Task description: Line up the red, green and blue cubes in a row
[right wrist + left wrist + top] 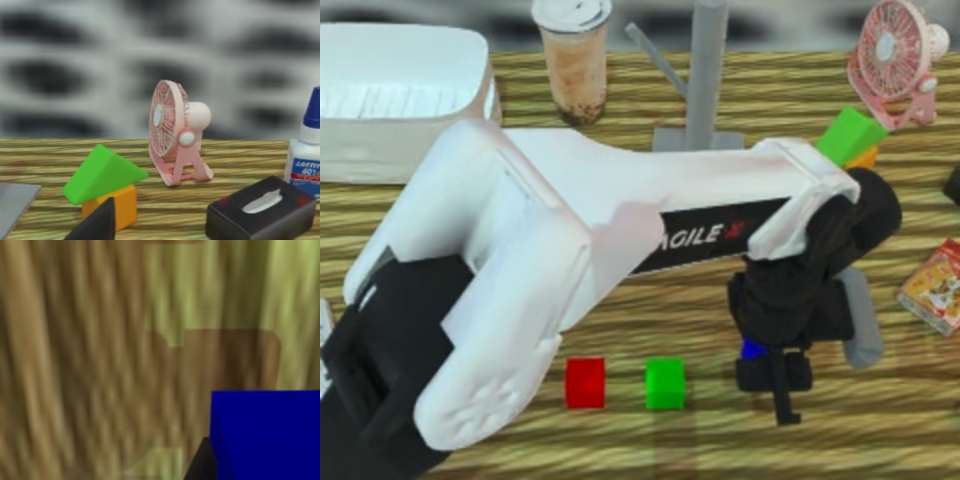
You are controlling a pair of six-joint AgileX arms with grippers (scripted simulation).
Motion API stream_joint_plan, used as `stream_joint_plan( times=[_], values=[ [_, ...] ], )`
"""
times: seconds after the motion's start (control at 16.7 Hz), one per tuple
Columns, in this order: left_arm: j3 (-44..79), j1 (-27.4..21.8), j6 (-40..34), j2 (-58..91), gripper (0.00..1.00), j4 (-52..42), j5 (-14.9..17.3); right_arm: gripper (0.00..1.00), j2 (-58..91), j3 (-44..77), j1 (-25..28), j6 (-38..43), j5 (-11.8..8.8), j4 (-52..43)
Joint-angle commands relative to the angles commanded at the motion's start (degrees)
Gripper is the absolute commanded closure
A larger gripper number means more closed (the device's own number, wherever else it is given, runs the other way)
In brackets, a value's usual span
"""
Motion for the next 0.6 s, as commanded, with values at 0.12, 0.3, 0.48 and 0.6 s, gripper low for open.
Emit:
stream_joint_plan(
  times=[0.12, 0.3, 0.48, 0.6],
  values=[
    [0.0, 0.0, 0.0, 0.0, 0.92, 0.0, 0.0, 0.0, 0.0, 0.0, 0.0, 0.0, 0.0, 0.0],
    [0.0, 0.0, 0.0, 0.0, 0.7, 0.0, 0.0, 0.0, 0.0, 0.0, 0.0, 0.0, 0.0, 0.0],
    [0.0, 0.0, 0.0, 0.0, 0.47, 0.0, 0.0, 0.0, 0.0, 0.0, 0.0, 0.0, 0.0, 0.0],
    [0.0, 0.0, 0.0, 0.0, 0.32, 0.0, 0.0, 0.0, 0.0, 0.0, 0.0, 0.0, 0.0, 0.0]
  ],
)
